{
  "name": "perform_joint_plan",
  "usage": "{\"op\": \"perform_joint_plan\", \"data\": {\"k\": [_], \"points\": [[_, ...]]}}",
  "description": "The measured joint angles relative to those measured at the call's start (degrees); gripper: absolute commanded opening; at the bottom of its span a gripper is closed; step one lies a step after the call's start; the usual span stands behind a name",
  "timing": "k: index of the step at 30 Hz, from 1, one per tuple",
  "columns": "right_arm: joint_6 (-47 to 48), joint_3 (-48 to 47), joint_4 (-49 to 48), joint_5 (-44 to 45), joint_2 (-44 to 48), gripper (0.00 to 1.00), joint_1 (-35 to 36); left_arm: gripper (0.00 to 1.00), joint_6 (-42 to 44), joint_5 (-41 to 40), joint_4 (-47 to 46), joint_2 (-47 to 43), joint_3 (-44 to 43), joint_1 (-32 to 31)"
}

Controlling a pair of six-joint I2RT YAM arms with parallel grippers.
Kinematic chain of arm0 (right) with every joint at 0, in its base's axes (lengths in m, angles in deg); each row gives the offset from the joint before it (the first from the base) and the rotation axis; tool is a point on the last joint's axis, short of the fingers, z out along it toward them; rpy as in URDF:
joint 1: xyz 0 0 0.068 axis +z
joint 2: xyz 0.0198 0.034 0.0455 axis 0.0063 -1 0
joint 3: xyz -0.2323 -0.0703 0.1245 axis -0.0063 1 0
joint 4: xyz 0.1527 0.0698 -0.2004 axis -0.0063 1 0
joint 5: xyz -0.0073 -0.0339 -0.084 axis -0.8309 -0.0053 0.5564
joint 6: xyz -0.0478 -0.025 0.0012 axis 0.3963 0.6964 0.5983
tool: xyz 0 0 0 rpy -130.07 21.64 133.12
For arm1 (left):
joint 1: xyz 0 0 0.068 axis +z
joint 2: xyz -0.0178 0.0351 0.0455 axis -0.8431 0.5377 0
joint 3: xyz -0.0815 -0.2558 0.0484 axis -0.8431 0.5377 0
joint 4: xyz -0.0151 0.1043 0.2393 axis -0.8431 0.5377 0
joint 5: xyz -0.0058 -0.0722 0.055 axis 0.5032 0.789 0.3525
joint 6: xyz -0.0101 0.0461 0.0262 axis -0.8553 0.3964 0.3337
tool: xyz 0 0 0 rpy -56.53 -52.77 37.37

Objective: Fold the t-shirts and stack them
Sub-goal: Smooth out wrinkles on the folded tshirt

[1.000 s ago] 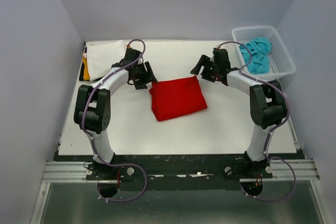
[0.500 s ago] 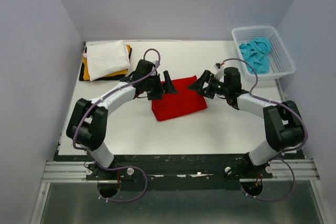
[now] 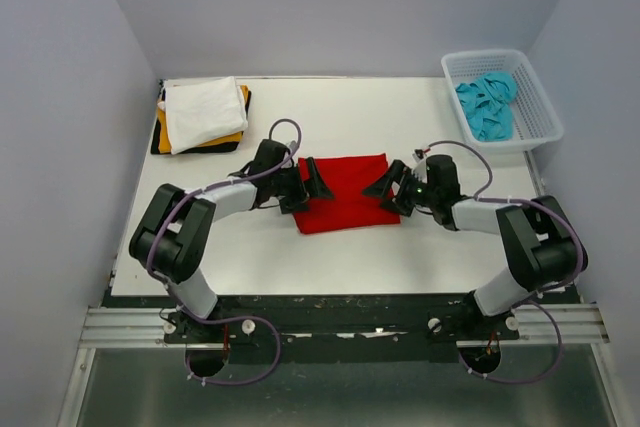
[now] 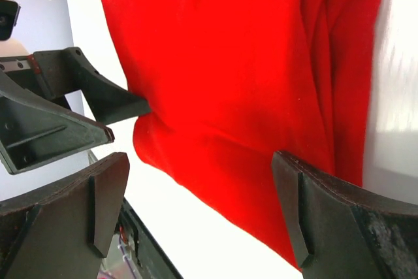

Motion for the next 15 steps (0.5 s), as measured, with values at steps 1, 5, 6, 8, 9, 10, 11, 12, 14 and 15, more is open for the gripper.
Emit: {"op": "perform_joint_plan", "data": {"k": [1, 5, 6, 8, 9, 10, 11, 12, 14, 15], "points": [[-0.17, 1.33, 0.15, 0.07, 1.46, 1.00, 0.04, 0.99, 0.00, 0.04, -0.79, -1.07, 1.31, -0.24], [0.22, 4.83, 5.22, 0.98, 9.68, 1.00, 0.83, 0.99, 1.01, -0.92, 1.55, -9.09, 7.08, -1.92], [0.63, 4.96, 7.85, 1.97, 12.72, 1.00, 0.98, 0.99, 1.53, -1.92, 3.41, -11.21, 7.45, -2.27], [1.46, 4.94, 12.17, 5.05, 19.78, 1.00, 1.11, 0.98, 2.64, -4.09, 6.51, -14.86, 7.04, -2.84], [1.64, 4.94, 14.12, 7.19, 23.82, 1.00, 1.14, 0.98, 3.21, -5.81, 8.22, -16.96, 6.29, -2.99], [1.77, 4.94, 15.50, 8.87, 27.32, 1.00, 1.14, 0.98, 3.74, -7.65, 9.51, -18.62, 5.46, -2.99], [1.75, 4.94, 16.83, 11.63, 31.67, 1.00, 1.14, 0.99, 4.07, -9.49, 10.67, -19.96, 4.46, -2.93], [1.60, 5.09, 17.99, 14.29, 35.41, 1.00, 1.14, 0.98, 4.26, -10.82, 11.50, -20.57, 3.65, -2.75], [1.40, 6.14, 19.41, 19.12, 42.38, 1.00, 1.14, 0.99, 4.35, -13.55, 12.70, -20.44, 2.21, -2.08], [1.36, 6.99, 20.11, 20.96, 45.20, 1.00, 1.14, 0.99, 4.35, -14.49, 13.25, -19.78, 1.73, -1.57]]}}
